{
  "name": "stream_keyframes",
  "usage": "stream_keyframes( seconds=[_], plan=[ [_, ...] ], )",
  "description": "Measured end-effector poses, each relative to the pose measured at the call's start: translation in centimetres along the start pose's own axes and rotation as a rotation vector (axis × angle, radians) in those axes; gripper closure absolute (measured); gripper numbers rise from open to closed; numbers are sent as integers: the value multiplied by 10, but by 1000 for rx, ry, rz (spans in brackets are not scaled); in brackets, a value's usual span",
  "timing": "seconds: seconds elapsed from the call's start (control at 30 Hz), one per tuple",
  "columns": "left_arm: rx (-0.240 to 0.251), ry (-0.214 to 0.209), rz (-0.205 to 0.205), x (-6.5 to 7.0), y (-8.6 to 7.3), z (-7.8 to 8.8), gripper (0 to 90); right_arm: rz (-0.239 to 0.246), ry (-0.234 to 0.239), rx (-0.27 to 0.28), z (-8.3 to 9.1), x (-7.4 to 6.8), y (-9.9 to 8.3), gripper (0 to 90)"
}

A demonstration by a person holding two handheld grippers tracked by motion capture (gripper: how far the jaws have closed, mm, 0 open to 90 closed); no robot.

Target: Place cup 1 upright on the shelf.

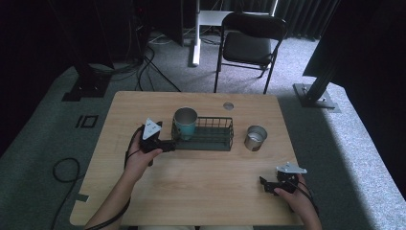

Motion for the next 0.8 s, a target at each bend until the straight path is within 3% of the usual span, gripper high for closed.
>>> stream_keyframes(
  seconds=[0.37, 0.5, 0.8],
  plan=[
    [-20, 17, -9, -13, -16, 26, 88, 0, 0, 0, 0, 0, 0, 114],
    [-54, 32, -23, -21, -27, 35, 88, 0, 0, 0, 0, 0, 0, 115],
    [-73, 53, 26, -35, -51, 56, 88, 0, 0, 0, 0, 0, 0, 115]
  ],
)
Point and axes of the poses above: each handheld gripper's, and its own axes: z roughly backward along the jaws, y roughly out of its top, x roughly to its right, the point moved 5 cm from there along -z, roughly forward along the jaws, and after that the axes turned 3 degrees about -x, right-handed, at the moved point
